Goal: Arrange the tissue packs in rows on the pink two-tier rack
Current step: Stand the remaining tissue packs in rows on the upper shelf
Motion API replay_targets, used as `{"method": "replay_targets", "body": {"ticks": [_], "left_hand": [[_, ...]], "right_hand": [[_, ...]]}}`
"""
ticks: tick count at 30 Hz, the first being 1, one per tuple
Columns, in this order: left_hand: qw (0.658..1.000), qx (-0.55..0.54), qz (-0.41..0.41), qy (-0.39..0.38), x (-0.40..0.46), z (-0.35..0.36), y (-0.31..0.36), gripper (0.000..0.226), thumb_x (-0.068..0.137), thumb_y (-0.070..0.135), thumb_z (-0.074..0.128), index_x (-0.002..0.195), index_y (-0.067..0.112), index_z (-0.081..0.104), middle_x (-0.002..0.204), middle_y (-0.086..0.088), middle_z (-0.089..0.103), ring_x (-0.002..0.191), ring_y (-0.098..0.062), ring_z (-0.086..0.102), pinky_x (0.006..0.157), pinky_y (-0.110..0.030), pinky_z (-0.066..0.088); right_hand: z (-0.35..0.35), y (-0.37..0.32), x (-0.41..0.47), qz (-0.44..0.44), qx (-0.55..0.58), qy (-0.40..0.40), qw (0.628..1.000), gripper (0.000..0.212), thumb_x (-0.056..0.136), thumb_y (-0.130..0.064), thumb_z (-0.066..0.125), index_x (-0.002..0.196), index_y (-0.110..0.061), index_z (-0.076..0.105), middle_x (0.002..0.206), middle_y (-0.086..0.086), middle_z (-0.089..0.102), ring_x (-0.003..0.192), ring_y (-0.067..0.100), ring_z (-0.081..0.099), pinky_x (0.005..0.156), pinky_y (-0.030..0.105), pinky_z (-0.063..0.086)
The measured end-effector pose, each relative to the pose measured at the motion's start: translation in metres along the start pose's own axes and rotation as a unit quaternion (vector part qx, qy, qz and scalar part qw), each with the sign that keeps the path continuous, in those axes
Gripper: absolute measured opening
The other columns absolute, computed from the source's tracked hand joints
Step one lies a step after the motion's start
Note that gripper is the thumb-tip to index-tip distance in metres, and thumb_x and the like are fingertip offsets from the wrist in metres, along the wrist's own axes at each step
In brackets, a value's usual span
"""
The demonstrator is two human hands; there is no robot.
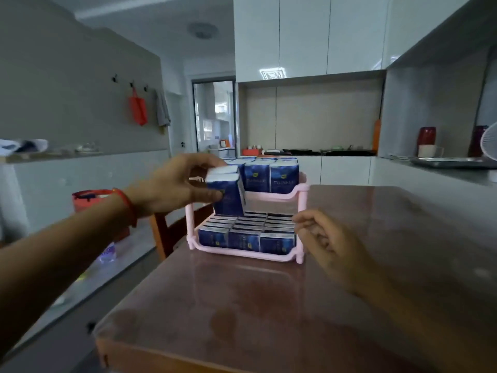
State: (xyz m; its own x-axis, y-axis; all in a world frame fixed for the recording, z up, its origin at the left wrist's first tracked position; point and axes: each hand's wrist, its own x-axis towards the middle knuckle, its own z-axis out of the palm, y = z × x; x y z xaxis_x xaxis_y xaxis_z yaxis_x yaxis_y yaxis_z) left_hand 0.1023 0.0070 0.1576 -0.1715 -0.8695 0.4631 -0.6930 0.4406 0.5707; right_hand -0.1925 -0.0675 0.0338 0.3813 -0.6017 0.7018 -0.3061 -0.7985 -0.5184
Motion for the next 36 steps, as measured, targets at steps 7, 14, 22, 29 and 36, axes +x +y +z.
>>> {"method": "replay_targets", "body": {"ticks": [7,14,22,29,36], "left_hand": [[0.994,0.07,-0.065,0.054,0.038,-0.056,-0.035,0.043,0.081,-0.001,0.074,0.117,0.018,0.062,0.116,-0.003,0.065,0.11,-0.019,0.063,0.094,-0.04,0.055],[0.989,0.11,-0.096,0.039,0.067,-0.053,-0.057,0.045,0.084,0.001,0.071,0.125,0.017,0.061,0.121,-0.005,0.063,0.112,-0.024,0.061,0.098,-0.046,0.052],[0.99,0.106,-0.093,-0.005,0.071,-0.035,-0.065,0.048,0.089,0.006,0.068,0.134,0.021,0.059,0.13,-0.002,0.061,0.118,-0.02,0.056,0.094,-0.04,0.051],[0.991,0.051,-0.127,0.01,0.064,-0.021,-0.071,0.077,0.089,0.003,0.067,0.153,0.024,0.031,0.142,-0.004,0.05,0.131,-0.023,0.048,0.107,-0.043,0.043],[0.99,0.009,-0.131,0.041,0.059,-0.005,-0.073,0.085,0.091,0.001,0.063,0.158,0.023,0.015,0.152,-0.01,0.041,0.135,-0.023,0.044,0.104,-0.036,0.042]], "right_hand": [[0.026,0.006,-0.012,-0.026,-0.059,0.01,0.998,0.017,0.096,-0.023,0.06,0.111,-0.03,0.062,0.097,-0.014,0.07,0.079,0.008,0.068,0.069,0.028,0.056],[0.024,0.01,-0.021,-0.023,-0.057,0.003,0.998,0.015,0.094,-0.022,0.062,0.107,-0.03,0.064,0.084,-0.014,0.069,0.065,0.006,0.064,0.062,0.012,0.044],[0.024,0.006,-0.02,-0.033,-0.086,-0.004,0.996,0.016,0.092,-0.026,0.059,0.106,-0.03,0.064,0.082,-0.022,0.063,0.058,0.002,0.058,0.06,0.007,0.039],[0.025,0.002,-0.02,-0.035,-0.12,0.007,0.992,0.019,0.089,-0.027,0.058,0.107,-0.029,0.063,0.087,-0.036,0.058,0.069,-0.012,0.056,0.066,0.003,0.037],[0.028,0.018,-0.016,0.004,-0.149,0.057,0.987,0.034,0.088,-0.026,0.057,0.121,-0.032,0.051,0.11,-0.017,0.047,0.095,-0.001,0.055,0.071,0.007,0.041]]}}
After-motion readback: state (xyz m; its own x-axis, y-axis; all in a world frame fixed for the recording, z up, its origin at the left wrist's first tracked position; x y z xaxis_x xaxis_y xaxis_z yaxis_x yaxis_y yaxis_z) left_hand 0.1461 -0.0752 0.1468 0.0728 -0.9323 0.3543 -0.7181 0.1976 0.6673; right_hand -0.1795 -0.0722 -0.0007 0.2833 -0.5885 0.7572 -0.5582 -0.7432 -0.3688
